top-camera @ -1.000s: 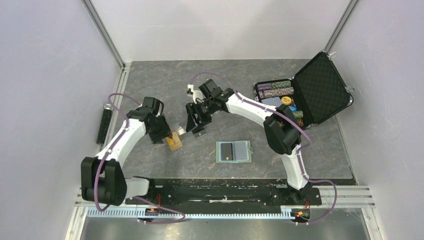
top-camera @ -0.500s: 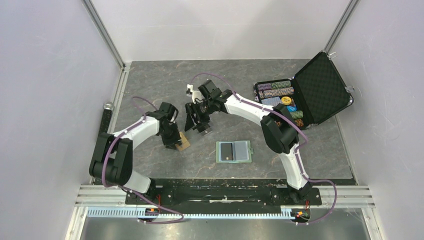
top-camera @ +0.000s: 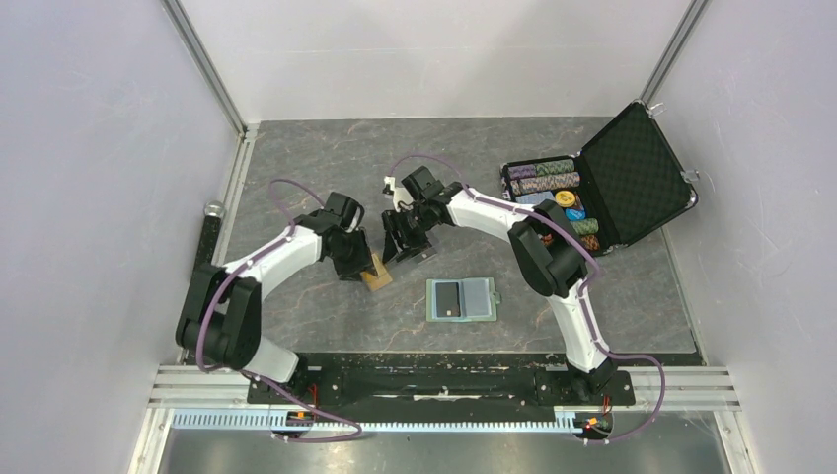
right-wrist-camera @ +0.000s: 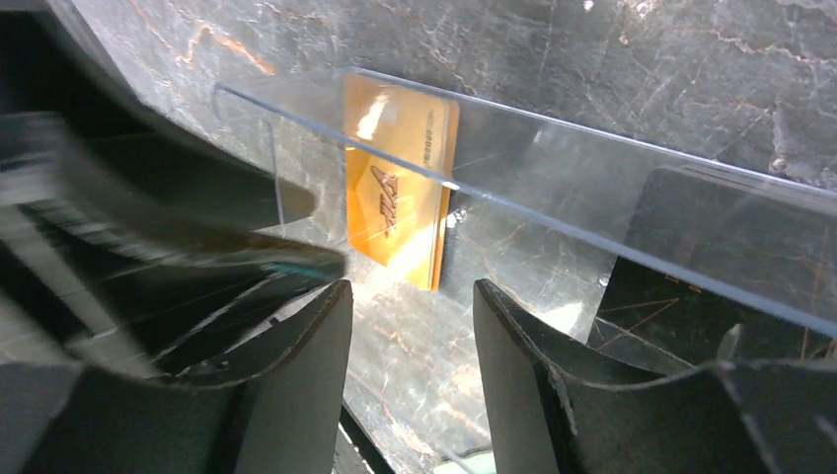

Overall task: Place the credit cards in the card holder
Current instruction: Pick up the credit card from the storage box.

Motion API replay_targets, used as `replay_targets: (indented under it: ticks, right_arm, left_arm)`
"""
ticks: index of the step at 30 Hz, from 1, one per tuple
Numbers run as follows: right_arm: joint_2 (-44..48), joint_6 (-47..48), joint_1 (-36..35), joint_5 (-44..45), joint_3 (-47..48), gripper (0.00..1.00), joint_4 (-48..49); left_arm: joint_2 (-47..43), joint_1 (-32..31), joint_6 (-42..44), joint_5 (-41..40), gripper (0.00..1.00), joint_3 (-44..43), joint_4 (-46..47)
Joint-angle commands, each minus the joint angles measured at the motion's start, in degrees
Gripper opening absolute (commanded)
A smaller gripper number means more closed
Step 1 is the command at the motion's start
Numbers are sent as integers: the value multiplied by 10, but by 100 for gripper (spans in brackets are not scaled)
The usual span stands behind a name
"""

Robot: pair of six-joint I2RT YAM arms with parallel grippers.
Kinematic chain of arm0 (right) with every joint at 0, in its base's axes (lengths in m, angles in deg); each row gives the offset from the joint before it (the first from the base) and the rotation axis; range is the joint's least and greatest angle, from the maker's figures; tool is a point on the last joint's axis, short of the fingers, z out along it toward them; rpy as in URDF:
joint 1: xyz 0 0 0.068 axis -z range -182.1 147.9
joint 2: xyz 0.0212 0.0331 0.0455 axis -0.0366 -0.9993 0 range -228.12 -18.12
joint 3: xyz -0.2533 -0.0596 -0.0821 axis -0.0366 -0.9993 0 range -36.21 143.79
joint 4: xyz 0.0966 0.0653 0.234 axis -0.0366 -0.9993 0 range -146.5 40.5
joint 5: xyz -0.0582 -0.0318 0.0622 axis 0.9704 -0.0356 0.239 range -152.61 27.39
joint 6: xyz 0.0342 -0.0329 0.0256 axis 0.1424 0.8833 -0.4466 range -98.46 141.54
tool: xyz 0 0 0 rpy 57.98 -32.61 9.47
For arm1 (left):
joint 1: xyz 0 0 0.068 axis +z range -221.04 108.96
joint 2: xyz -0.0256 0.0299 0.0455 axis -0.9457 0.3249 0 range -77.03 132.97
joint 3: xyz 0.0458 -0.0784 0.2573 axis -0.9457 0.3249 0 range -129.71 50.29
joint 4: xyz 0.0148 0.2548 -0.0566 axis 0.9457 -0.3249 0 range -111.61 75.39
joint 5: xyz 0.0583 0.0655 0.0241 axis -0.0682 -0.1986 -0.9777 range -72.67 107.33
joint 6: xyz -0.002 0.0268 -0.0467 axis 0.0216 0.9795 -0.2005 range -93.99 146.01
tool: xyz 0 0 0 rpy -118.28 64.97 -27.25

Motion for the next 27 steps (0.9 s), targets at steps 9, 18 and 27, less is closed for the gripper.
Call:
replay_targets:
  ticks: [9, 18, 27]
  right_arm:
    - [-38, 12, -6, 7, 18, 44, 1]
    - [-64, 6, -18, 20, 30, 38, -8]
    - [-80, 17, -43, 62, 14, 37, -15]
  left_arm:
    - [-51, 50, -24, -17, 40, 44, 38]
    - [-20, 51, -16, -3, 2, 37, 48]
    - [-23, 47, -35, 22, 2, 47, 71]
